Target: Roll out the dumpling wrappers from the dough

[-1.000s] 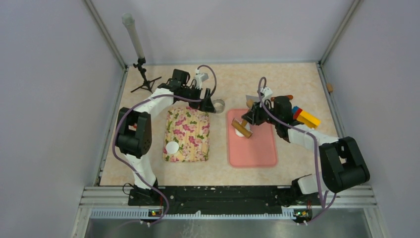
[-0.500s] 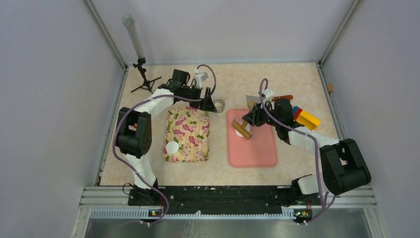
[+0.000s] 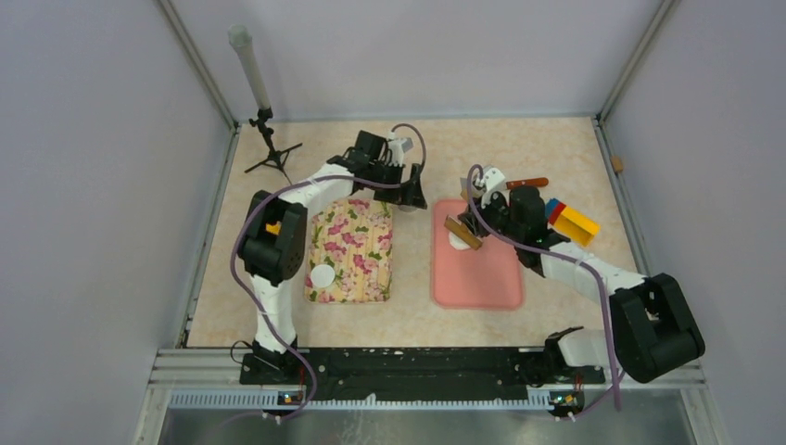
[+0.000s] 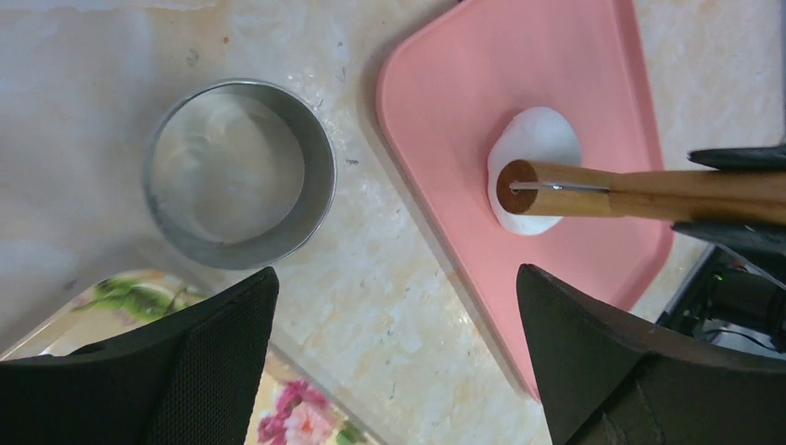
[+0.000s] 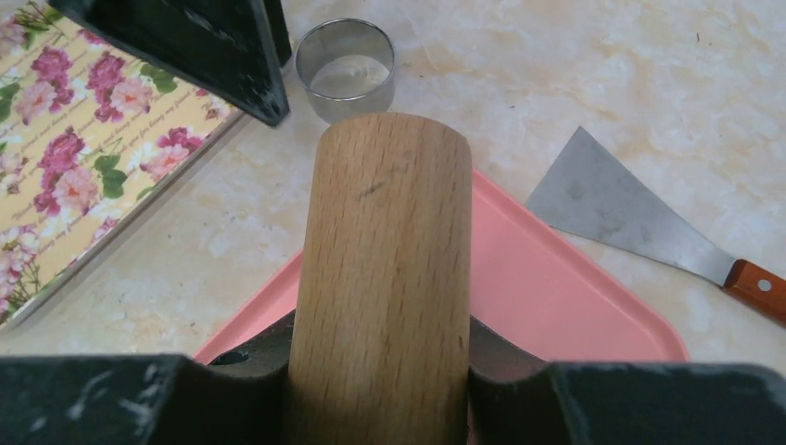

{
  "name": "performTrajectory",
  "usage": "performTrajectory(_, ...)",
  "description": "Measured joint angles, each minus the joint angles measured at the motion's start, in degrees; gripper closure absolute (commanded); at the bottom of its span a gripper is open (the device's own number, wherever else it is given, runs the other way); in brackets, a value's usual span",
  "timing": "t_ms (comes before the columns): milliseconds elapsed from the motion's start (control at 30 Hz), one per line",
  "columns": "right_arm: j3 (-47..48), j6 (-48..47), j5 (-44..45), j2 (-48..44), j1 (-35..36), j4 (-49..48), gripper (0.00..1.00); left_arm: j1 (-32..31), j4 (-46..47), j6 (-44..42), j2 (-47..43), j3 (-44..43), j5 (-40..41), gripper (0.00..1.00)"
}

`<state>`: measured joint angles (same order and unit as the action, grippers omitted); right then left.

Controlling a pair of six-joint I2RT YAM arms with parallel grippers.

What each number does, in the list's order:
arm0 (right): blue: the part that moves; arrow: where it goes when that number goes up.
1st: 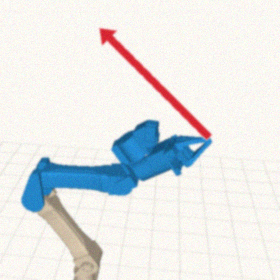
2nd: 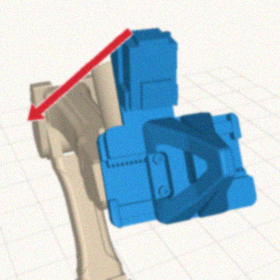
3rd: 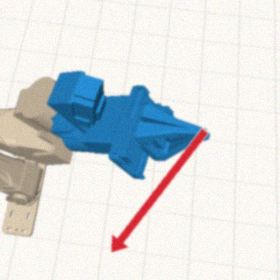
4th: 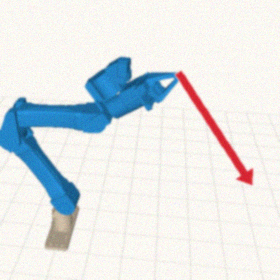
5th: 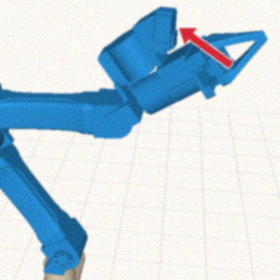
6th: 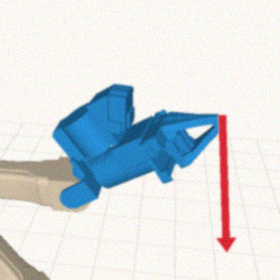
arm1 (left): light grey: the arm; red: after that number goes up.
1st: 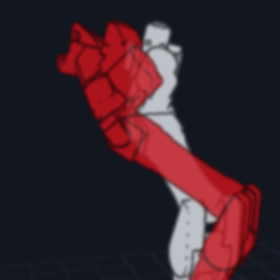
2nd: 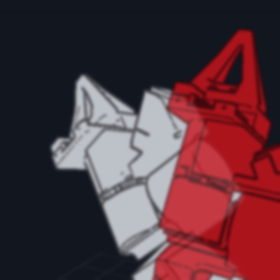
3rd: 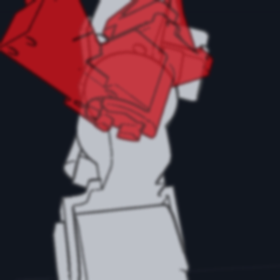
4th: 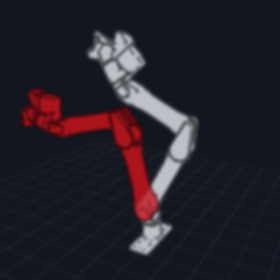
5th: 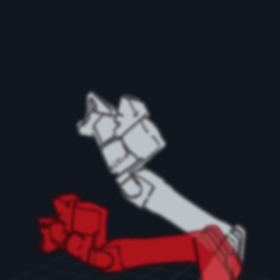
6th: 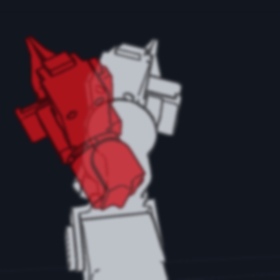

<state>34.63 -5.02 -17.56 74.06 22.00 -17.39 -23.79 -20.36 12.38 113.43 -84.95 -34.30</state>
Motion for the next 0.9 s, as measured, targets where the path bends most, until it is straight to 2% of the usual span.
performTrajectory(200, -0.35, -3.76, 1.7, -2.19, 0.24, 0.37, 1.0, -7.04, -3.89, 1.75, 6.4, -5.92, 8.46, 0.04)
performTrajectory(367, 0.48, -5.11, 2.49, -5.57, 0.24, 5.09, 1.0, -11.19, -8.02, 3.41, 10.93, -10.78, 14.03, 0.13)
performTrajectory(600, 1.84, -4.59, 2.45, -7.19, 0.24, 9.05, 1.0, -11.61, -10.8, 5.18, 11.43, -12.81, 19.21, 0.35)
performTrajectory(833, 1.84, -4.13, 1.18, -7.37, 0.24, 9.2, 1.0, -11.69, -11.65, 5.77, 13.18, -14.21, 21.18, 0.35)
performTrajectory(900, 1.84, -3.91, 0.98, -7.37, 0.24, 8.81, 1.0, -11.78, -11.76, 5.97, 13.46, -14.64, 21.27, 0.42)
